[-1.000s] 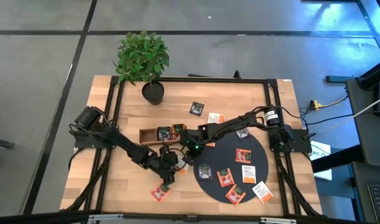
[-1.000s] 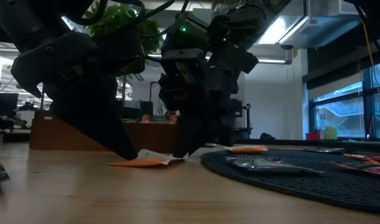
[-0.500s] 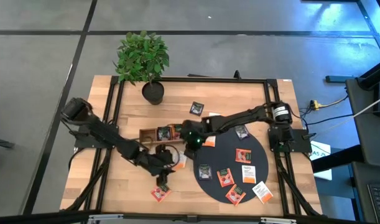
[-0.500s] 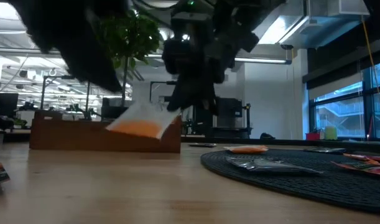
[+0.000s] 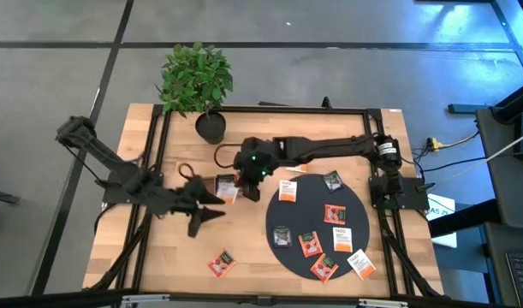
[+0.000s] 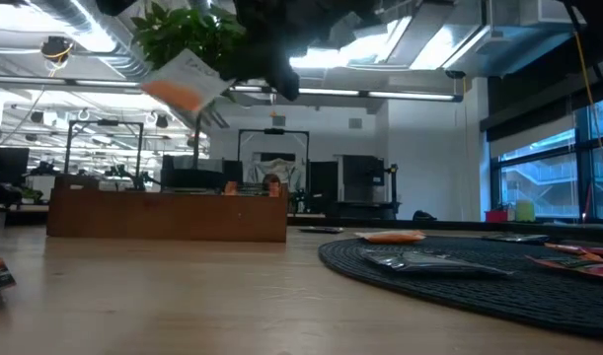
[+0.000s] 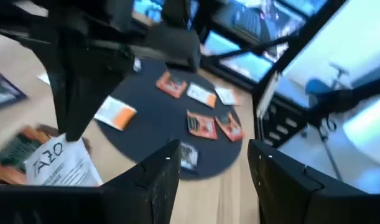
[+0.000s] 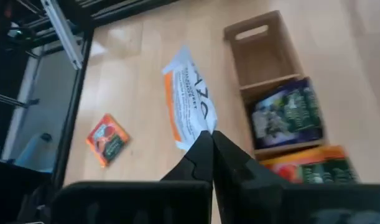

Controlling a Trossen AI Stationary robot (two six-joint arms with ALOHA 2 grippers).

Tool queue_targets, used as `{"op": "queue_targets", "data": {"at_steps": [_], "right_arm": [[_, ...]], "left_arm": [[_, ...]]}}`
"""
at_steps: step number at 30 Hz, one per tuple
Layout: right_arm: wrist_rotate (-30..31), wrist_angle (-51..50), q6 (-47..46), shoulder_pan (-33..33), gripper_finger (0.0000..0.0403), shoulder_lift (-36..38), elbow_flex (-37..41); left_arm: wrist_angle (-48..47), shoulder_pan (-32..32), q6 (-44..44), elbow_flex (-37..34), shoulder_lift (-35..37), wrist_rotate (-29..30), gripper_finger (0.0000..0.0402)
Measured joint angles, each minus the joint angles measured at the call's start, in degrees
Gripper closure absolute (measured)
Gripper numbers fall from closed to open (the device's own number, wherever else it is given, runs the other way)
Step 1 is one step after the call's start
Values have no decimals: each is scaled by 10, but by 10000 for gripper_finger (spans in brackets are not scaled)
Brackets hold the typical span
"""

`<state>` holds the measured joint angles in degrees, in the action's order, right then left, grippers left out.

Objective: Pick & Place Tea
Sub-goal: Put the white tea bag into the left section of the wooden organizer

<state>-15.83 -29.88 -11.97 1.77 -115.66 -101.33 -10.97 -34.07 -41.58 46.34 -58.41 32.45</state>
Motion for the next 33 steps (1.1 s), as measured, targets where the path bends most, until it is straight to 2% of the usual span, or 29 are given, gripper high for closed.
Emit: {"op": "queue_targets", "data": {"at_steps": [6,9,17,21,27,33], "right_arm": [[20,-54,37,3,402,-1,-26],[16,-71,42,1,402,-1,-32],[-7,-106,37,-4,401,2,-58],[-5,-123,50,-4,400,2,-93],[8,-156,65,-3,399,3,-148],[8,-218,63,-4,399,4,-183]], "left_arm": [[-116,16,-26,0,53,25,219],[-137,29,-56,0,64,26,219],[-125,61,-52,0,61,26,219],[-80,77,-62,0,61,25,219],[-2,91,0,0,61,25,219],[9,91,18,0,61,30,219]]}}
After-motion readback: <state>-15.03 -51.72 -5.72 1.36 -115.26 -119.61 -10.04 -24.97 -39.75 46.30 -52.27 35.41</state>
